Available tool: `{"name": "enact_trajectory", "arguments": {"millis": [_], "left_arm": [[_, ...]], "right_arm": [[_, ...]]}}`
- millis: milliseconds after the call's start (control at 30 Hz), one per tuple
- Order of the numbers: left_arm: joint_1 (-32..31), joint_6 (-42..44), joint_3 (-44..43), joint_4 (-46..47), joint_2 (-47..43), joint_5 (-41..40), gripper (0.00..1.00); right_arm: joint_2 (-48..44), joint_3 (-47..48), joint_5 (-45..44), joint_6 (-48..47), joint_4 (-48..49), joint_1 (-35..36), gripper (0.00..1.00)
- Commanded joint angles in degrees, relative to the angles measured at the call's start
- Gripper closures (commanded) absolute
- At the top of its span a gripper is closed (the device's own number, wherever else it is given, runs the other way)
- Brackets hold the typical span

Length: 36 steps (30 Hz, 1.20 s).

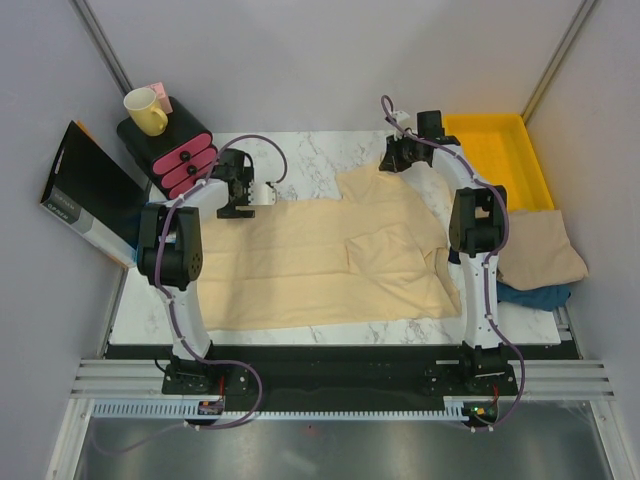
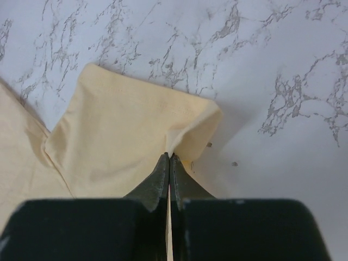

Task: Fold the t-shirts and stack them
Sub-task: Grap the side of the flattened tshirt furthest away from the robot with both arms

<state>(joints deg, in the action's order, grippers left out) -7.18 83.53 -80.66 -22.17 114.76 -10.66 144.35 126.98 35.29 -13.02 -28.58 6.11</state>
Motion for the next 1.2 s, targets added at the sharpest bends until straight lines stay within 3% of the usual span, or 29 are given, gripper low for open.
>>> {"name": "enact_trajectory", "arguments": {"millis": [0,133,567,967,1067,1167], "left_arm": [[0.9,3.0,-4.8,1.1,2.7,-1.1,0.00],[2.5,3.5,-8.7,-0.2,4.8,0.5,0.00],[5.5,-0.6,-20.8,-24.0,9.2,8.7,0.01],[7.1,-1.6,-25.0,-27.5,16.3,9.5,0.03],[7.0,-1.6,-26.1,-28.0,17.6,9.9,0.10],[7.0,-1.9,-26.6,-28.6,18.3,10.1,0.38]], "right_arm": [[-5.7,-0.1,0.7,-0.6,1.8,-0.3,1.00],[-7.4,-2.0,-0.3,-2.1,1.9,-0.3,1.00],[-11.4,-3.1,-3.2,-3.7,1.4,-0.3,1.00],[-14.7,-3.7,-4.3,-4.4,-1.1,-0.2,1.00],[-15.9,-4.5,-4.4,-4.5,-1.4,-0.3,1.00],[-16.6,-4.8,-5.0,-4.9,-1.9,-0.3,1.00]]}}
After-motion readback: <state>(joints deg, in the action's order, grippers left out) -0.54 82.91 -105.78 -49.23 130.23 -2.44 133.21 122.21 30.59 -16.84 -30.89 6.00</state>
